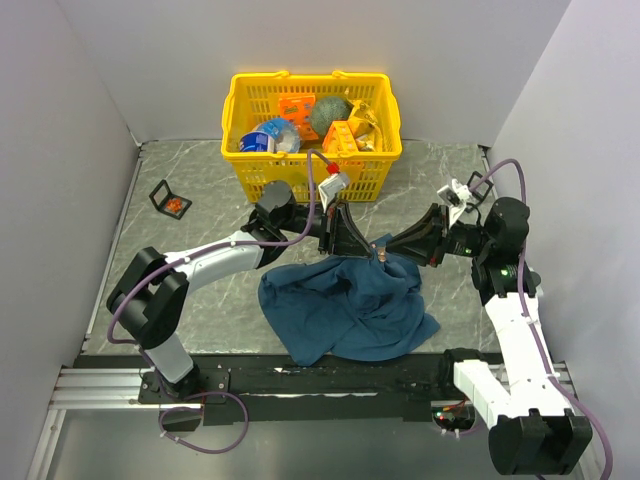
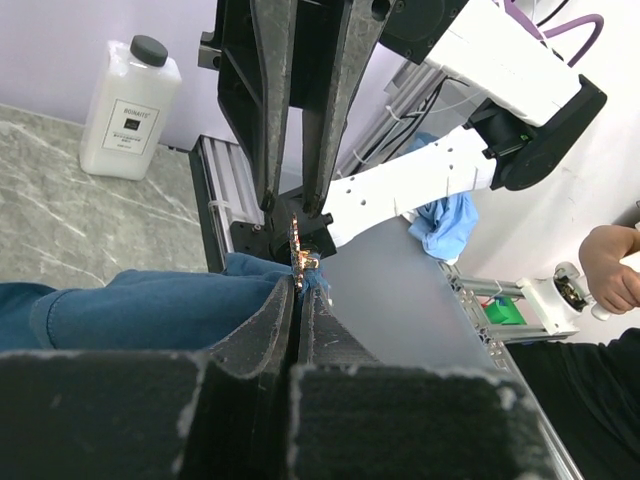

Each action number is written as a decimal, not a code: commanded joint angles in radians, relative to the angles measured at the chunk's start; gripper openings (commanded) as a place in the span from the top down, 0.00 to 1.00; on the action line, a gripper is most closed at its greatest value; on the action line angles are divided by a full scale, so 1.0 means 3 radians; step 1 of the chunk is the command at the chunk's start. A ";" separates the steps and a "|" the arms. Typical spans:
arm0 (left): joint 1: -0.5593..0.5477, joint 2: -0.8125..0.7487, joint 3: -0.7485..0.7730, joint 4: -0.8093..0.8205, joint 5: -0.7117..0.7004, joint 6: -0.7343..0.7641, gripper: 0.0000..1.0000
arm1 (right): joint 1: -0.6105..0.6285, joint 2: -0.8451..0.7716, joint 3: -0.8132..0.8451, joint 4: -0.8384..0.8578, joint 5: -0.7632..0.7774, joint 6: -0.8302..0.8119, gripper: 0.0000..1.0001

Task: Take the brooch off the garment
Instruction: Remove the brooch from the clothes.

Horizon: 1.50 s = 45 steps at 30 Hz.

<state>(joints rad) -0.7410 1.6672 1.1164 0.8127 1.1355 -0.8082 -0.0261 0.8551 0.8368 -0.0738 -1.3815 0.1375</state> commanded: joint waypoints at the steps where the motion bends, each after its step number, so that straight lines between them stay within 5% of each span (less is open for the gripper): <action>1: -0.0015 0.0006 0.0017 0.0318 -0.0021 -0.0113 0.99 | 0.0005 0.0008 -0.0038 0.0353 -0.0007 0.0140 0.72; 17: -0.0020 0.0052 0.0037 0.0390 -0.0016 -0.0154 0.99 | 0.0127 0.0049 -0.0146 0.0537 0.0039 0.0227 0.69; 31: -0.0020 0.0077 0.0042 0.0446 -0.0011 -0.0200 0.99 | 0.0200 0.0028 -0.0166 0.0364 0.0090 0.0027 0.86; 45: -0.0025 0.0072 0.0022 0.0471 0.0009 -0.0205 0.99 | 0.0189 0.0085 -0.0110 0.0486 0.0024 0.0181 0.77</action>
<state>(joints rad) -0.7414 1.6985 1.1164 0.8787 1.1358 -0.8597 0.0284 0.8810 0.7841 0.0326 -1.3705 0.1829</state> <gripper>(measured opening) 0.034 0.219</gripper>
